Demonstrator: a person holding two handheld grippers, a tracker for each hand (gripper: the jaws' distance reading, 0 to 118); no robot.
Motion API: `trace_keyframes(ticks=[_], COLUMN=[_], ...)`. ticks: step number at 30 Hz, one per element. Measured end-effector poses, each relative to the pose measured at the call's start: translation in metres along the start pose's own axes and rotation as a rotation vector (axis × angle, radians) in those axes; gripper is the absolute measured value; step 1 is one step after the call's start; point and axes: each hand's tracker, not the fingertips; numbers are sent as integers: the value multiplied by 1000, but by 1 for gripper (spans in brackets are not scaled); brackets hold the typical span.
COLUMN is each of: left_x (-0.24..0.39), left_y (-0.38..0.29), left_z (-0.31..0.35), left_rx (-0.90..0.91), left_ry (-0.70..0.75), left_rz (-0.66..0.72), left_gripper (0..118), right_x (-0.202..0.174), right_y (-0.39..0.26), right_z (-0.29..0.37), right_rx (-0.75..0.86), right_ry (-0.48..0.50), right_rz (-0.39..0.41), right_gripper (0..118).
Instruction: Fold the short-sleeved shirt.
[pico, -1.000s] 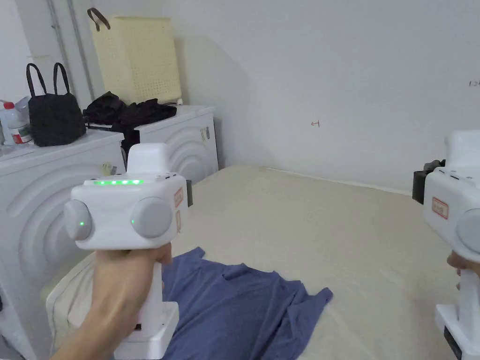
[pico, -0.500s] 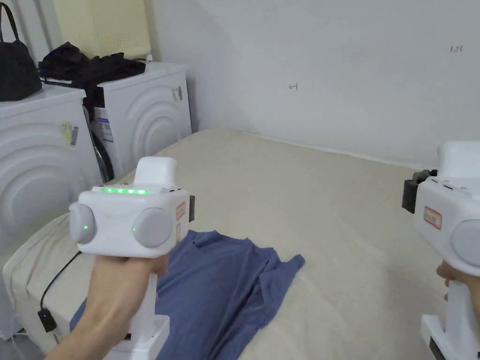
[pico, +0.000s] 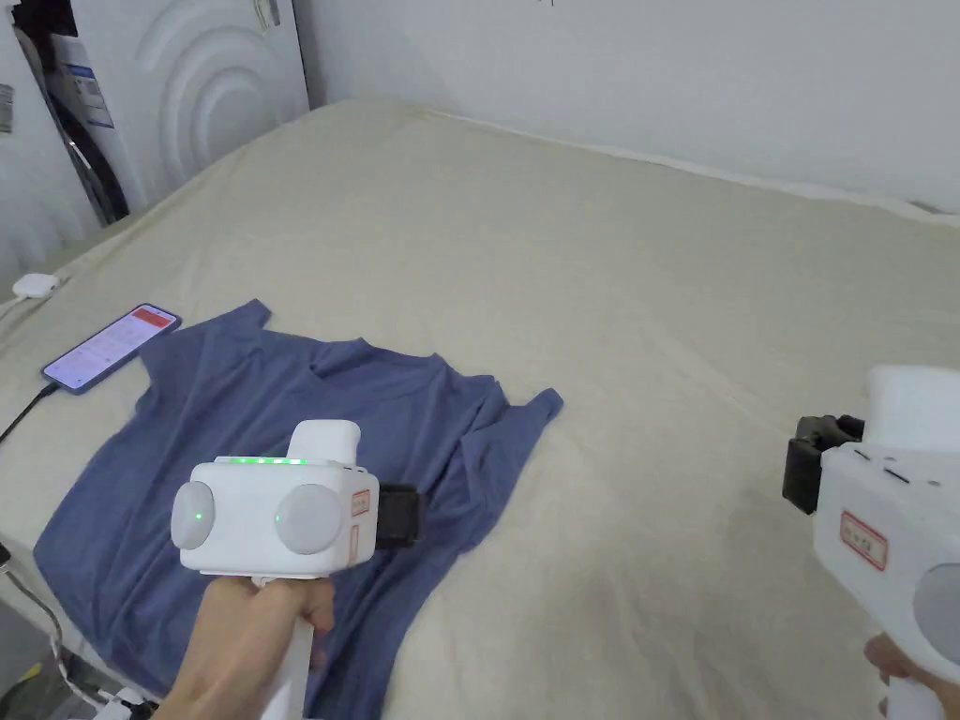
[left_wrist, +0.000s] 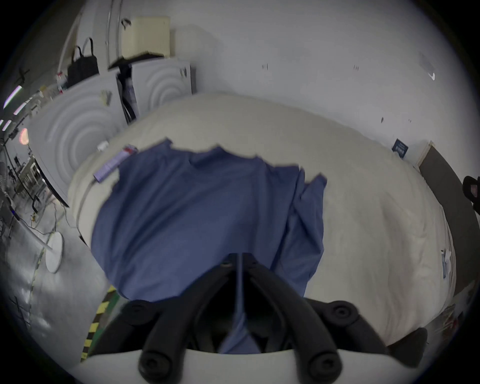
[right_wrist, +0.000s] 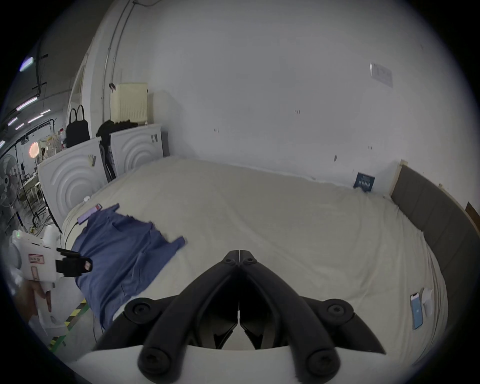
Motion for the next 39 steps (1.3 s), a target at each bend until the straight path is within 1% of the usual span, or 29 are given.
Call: trace_keyframes(ticks=[1,2,4,8,10,11,12,13,14,17,18,21,22,23,25,28,31,34,37,39], left_x=[-2,-1,2,8,3,3,3,-4,-8,-17,-12,-4,3,13,45,109,176,266,363,436], left_y=[-3,-9,-13,-22,-22,-21,-20,-18,-15,-1,-4,6,10,17,29,47,69,75,72,65], left_z=[-5,-5,-18,-35,-30,-24,-18,-24,-22,-15,-14,-8,-3,1,13,16,7,5,1,-4], left_rx=[-37,-7,-75,-106,-76,-58,-30,-8,7,25,-10,-7,27,23,34,63,78,87,72,37], left_ry=[-24,-29,-13,33,28,32,40,69,103,118,47,98,53,26,8,9,-52,-170,-290,-399], left_rz=[29,28,14,-20,-26,-35,-39,-41,-41,6,91,15,10,35,30,-84,-171,-246,-359,-387], left_gripper=[118,114,117,116,111,93,67,33,5,5,5,5,5,5,5,5,5,5,5,5], right_x=[-1,-1,-2,-1,4,7,10,13,16,31,37,58,66,74,91,118,143,172,198,217], right_y=[-7,-14,-26,-40,-46,-48,-51,-53,-52,-60,-63,-72,-75,-78,-82,-91,-102,-116,-128,-138], right_z=[-3,-5,-9,-13,-14,-12,-8,-5,5,24,33,58,67,75,90,111,130,144,154,158], right_rx=[-21,-38,-70,-110,-121,-125,-125,-125,-124,-121,-118,-101,-94,-87,-74,-63,-46,-52,-66,-80], right_ry=[3,13,18,25,25,27,28,29,27,29,27,7,-1,-15,-54,-83,-130,-175,-225,-268], right_rz=[0,-2,-10,-4,-11,-14,-18,-20,-23,-54,-64,-77,-80,-81,-101,-148,-183,-221,-268,-298], right_gripper=[0,0,0,0,0,0,0,0,0,0,0,0,0,0,0,0,0,0,0,0])
